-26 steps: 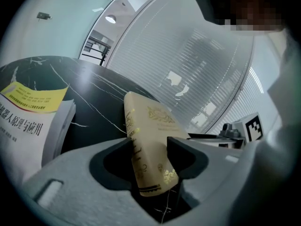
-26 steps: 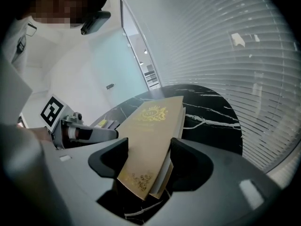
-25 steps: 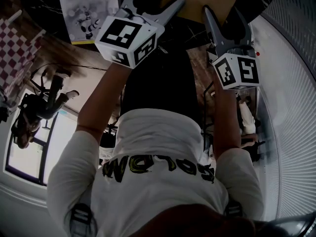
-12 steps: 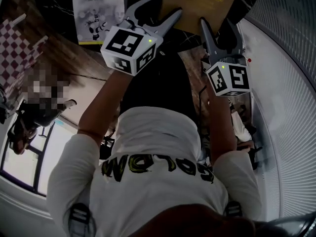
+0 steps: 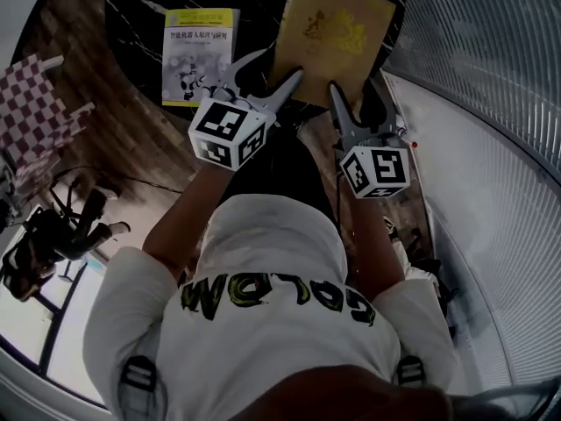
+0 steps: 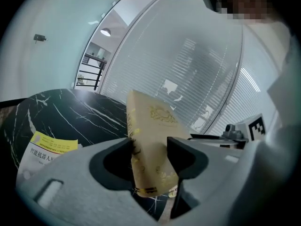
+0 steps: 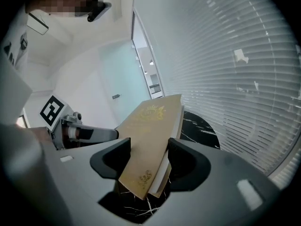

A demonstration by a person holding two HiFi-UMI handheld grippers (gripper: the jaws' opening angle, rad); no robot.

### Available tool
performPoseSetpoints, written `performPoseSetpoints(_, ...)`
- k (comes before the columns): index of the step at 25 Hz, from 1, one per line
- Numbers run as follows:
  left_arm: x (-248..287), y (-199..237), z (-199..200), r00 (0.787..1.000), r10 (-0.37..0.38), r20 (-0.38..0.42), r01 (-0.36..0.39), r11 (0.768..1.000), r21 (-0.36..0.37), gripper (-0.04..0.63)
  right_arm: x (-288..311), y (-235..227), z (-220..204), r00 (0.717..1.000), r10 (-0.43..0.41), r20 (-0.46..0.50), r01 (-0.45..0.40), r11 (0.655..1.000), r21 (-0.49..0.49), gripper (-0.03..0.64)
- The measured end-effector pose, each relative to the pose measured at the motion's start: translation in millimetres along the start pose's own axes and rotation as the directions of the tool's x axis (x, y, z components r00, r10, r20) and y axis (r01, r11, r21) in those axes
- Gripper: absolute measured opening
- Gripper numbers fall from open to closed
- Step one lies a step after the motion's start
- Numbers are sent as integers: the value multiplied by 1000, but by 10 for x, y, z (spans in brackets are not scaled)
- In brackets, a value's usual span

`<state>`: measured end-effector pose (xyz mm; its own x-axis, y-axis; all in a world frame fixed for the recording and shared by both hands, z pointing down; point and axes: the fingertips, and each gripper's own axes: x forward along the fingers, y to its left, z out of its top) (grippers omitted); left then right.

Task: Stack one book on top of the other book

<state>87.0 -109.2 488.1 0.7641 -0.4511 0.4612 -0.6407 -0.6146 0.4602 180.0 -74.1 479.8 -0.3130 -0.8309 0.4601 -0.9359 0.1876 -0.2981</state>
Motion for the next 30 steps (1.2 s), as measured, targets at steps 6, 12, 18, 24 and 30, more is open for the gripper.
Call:
performPoseSetpoints(6,-331,-331,248,1000,0,20,-1,1000,23,239,-388,209,316,1000,-8,31,8,1000,-26,252)
performPoseSetpoints(12,-479,-478,344,999,2,40,-2,1000,18,239,-566,299,431,999,-6,43,7,1000,-26,252)
performPoseSetpoints(18,-656,-331,375,997,44,64,-44,999,2,240,-459,495,452,998,46,30,-45,998,-33,252)
performPoseSetpoints(24,-1123,-78,438,981,158,115,-152,987,-56,239,-286,964,528,986,164,-8,-164,983,-77,252)
performPoseSetpoints(30,-1606,283,306,952,269,149,-253,960,-116,239,-48,1491,399,961,272,-50,-276,955,-107,252)
